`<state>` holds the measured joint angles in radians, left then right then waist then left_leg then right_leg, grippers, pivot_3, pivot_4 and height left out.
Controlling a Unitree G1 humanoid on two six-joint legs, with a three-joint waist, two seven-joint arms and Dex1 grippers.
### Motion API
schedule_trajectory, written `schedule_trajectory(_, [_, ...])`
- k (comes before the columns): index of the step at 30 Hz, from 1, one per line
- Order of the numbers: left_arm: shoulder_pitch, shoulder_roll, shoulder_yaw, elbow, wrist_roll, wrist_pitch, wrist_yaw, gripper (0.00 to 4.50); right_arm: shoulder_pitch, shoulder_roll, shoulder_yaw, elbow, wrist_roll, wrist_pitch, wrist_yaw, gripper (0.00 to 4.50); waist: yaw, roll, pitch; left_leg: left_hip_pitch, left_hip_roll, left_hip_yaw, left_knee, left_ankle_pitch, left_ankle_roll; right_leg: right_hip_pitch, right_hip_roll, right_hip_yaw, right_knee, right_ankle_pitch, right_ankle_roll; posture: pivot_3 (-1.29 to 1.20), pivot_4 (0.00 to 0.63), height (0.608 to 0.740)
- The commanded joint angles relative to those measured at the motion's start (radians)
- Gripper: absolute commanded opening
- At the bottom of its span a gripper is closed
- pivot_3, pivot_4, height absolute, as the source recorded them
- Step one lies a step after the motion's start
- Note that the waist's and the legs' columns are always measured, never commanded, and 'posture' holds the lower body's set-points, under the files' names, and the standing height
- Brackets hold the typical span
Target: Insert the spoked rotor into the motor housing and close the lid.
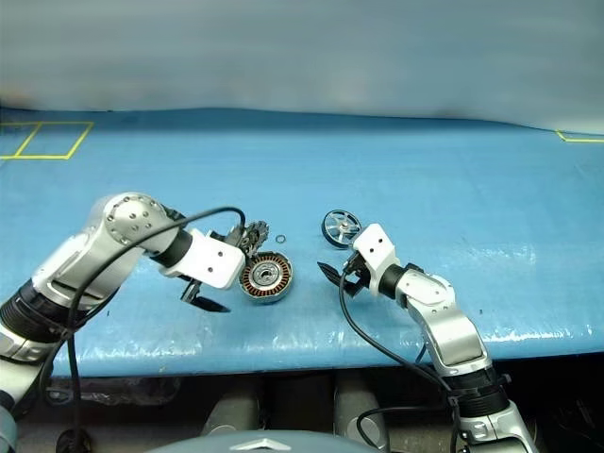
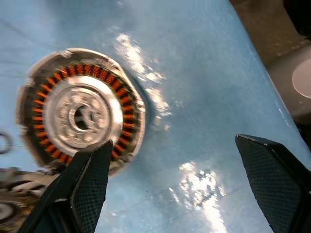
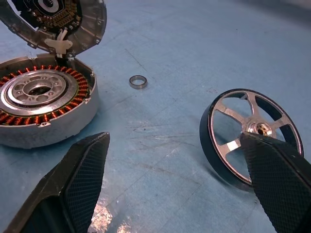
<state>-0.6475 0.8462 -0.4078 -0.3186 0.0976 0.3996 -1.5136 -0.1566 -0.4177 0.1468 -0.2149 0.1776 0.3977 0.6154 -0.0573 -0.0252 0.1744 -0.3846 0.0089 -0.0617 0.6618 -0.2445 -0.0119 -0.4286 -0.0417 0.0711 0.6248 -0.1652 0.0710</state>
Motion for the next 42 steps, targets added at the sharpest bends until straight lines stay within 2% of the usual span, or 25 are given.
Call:
schedule_trajectory(1, [0.001, -0.029, 0.126, -0.054, -0.125, 0.025, 0.051, 4.39, -0.019, 0.017, -0.013, -0.029, 0.016, -0.024, -0.001, 4.50, -0.002, 0.000, 0.000, 0.000, 0.000, 0.000, 0.000, 0.000, 0.000, 0.000, 0.000, 0.000, 0.000, 0.000, 0.000, 0.00, 0.150, 0.740])
schedule_trajectory(8, [0.153, -0.057, 0.328, -0.157, -0.322, 0.141, 0.190, 4.39, -0.052, 0.071, 0.005, 0.006, 0.002, -0.045, -0.026, 4.50, -0.012, 0.001, 0.000, 0.001, 0.000, 0.000, -0.003, 0.000, 0.000, -0.001, 0.000, 0.000, 0.000, 0.000, -0.001, 0.00, 0.150, 0.740])
schedule_trajectory(14, [0.350, -0.209, 0.505, -0.211, -0.434, 0.152, 0.443, 4.39, -0.145, 0.138, 0.014, 0.106, -0.023, -0.040, -0.068, 4.50, -0.008, 0.000, 0.001, 0.002, 0.001, 0.000, -0.001, 0.000, 0.000, 0.001, 0.000, -0.001, 0.001, 0.000, -0.001, 0.00, 0.150, 0.740])
schedule_trajectory(19, [0.546, -0.301, 0.523, -0.253, -0.413, 0.122, 0.623, 4.39, -0.226, 0.173, 0.051, 0.175, -0.048, -0.032, -0.071, 4.50, -0.011, 0.000, 0.001, 0.003, 0.000, 0.001, -0.002, 0.000, 0.000, 0.001, 0.000, 0.000, 0.000, 0.000, 0.000, 0.00, 0.150, 0.740])
schedule_trajectory(24, [0.682, -0.363, 0.502, -0.279, -0.440, 0.092, 0.708, 4.39, -0.308, 0.212, 0.063, 0.280, -0.061, -0.040, -0.068, 4.50, -0.009, 0.000, 0.001, 0.003, 0.001, 0.000, -0.003, 0.000, 0.000, 0.001, 0.000, 0.000, 0.001, 0.000, -0.001, 0.00, 0.150, 0.740])
schedule_trajectory(29, [0.748, -0.357, 0.507, -0.285, -0.446, 0.053, 0.733, 4.39, -0.368, 0.236, 0.078, 0.379, -0.075, -0.067, -0.043, 4.50, -0.010, 0.000, 0.000, 0.004, 0.001, 0.001, -0.002, 0.000, -0.001, 0.002, 0.000, 0.000, 0.000, 0.000, -0.001, 0.00, 0.150, 0.740])
schedule_trajectory(33, [0.757, -0.368, 0.539, -0.309, -0.508, 0.044, 0.745, 4.39, -0.384, 0.244, 0.083, 0.400, -0.081, -0.081, -0.031, 4.50, -0.011, 0.000, 0.000, 0.004, 0.001, 0.001, -0.003, 0.000, -0.001, 0.002, 0.000, 0.000, 0.000, 0.000, -0.001, 0.00, 0.150, 0.740])
schedule_trajectory(39, [0.705, -0.358, 0.587, -0.376, -0.642, 0.036, 0.749, 4.39, -0.372, 0.255, 0.083, 0.393, -0.086, -0.089, -0.022, 4.50, -0.010, 0.000, 0.001, 0.004, 0.001, 0.001, -0.004, 0.000, -0.001, 0.001, 0.000, 0.000, 0.000, -0.001, -0.002, 0.00, 0.150, 0.740])
schedule_trajectory(42, [0.673, -0.320, 0.621, -0.404, -0.703, 0.054, 0.748, 4.39, -0.370, 0.257, 0.078, 0.395, -0.088, -0.091, -0.020, 4.50, -0.011, 0.000, 0.001, 0.004, 0.001, 0.001, -0.004, 0.000, -0.001, 0.001, 0.000, 0.000, 0.000, -0.001, -0.002, 0.00, 0.150, 0.740])
